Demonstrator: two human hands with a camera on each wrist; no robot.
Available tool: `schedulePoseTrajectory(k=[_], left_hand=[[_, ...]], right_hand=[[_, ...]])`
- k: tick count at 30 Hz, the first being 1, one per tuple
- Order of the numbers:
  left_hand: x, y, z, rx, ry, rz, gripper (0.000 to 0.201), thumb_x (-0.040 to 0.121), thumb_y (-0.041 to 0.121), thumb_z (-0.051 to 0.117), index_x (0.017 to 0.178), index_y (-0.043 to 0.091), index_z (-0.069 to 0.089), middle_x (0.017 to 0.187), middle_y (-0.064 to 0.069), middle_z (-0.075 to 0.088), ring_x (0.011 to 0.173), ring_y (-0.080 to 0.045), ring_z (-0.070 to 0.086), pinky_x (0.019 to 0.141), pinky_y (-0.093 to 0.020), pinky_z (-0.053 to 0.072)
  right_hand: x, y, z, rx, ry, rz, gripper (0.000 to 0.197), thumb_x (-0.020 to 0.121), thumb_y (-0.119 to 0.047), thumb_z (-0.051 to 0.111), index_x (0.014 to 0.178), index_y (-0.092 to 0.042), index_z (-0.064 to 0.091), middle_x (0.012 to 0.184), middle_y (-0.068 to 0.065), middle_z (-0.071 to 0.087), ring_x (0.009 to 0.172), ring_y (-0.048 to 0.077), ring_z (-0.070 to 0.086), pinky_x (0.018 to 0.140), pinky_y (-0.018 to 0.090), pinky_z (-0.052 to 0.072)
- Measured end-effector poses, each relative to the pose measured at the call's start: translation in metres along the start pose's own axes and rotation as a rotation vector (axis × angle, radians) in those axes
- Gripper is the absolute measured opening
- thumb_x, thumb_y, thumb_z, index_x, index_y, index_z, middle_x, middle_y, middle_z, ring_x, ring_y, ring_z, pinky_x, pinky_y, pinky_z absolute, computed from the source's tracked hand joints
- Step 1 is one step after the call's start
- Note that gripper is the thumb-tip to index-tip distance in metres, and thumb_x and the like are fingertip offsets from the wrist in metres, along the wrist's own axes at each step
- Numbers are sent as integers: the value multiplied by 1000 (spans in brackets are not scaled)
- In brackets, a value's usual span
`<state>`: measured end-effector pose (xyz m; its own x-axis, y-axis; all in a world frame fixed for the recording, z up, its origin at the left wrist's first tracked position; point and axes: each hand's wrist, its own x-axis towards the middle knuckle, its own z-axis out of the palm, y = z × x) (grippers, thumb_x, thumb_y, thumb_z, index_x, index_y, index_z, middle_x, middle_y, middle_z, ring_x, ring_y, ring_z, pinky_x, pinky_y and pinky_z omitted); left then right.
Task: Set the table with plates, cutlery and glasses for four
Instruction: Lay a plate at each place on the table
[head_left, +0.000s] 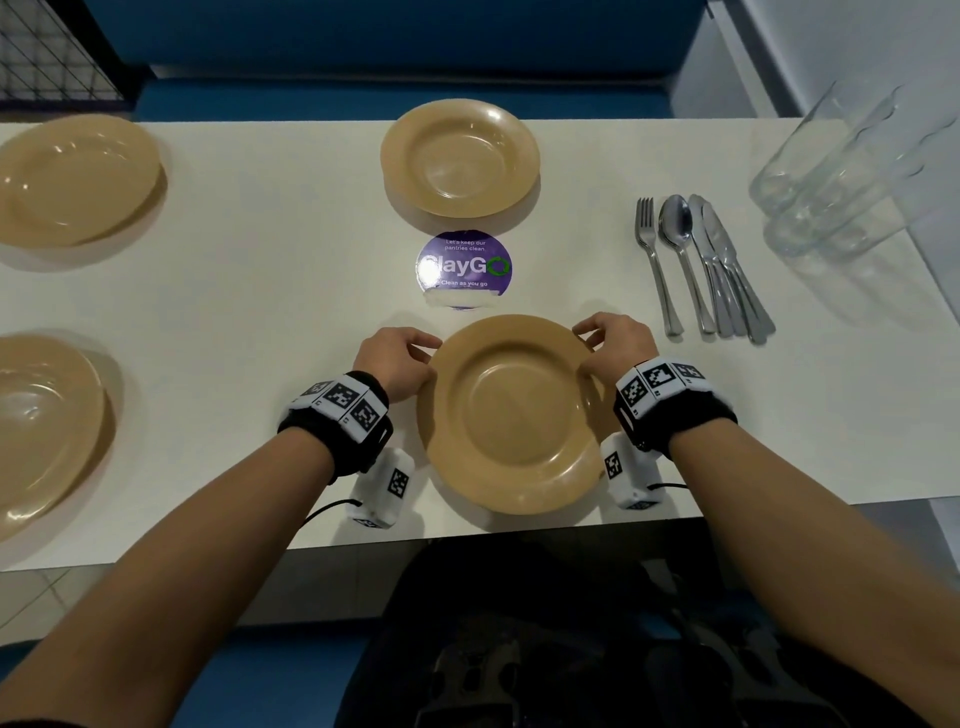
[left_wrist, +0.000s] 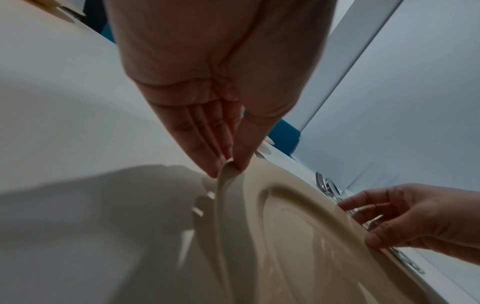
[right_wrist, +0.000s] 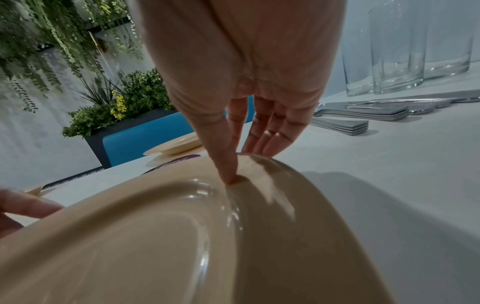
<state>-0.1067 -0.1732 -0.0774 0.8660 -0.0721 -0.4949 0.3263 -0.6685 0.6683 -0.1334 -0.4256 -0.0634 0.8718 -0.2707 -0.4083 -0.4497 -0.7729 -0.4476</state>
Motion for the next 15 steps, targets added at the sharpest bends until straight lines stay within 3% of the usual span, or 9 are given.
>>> schedulePoseTrajectory(k=[5,9,15], left_hand=[[9,-1,-1,-2,3,-10,36,78,4,65,110,19,67,79,5,64,84,-19,62,88,-38,55],[24,6,-8,-45,55,-18,32,80,13,65,111,22,64,79,10,66,83,-16,64,91,-37,54],[83,42,-42,-105,206,-11,46,85,27,63,129,18,52,112,-3,66,101,-27,65,96,-38,49]], right_hand=[[2,0,-1,10,-17,2,43,76,-1,64,114,-19,64,108,6,66,94,18,58,76,21,42],[9,-11,-8,88,13,13,36,80,-21,69,116,-19,63,111,5,66,105,20,59,86,26,44],[53,-44,-32,209,32,25,34,84,-25,66,117,-17,63,114,6,66,109,22,59,95,29,44]])
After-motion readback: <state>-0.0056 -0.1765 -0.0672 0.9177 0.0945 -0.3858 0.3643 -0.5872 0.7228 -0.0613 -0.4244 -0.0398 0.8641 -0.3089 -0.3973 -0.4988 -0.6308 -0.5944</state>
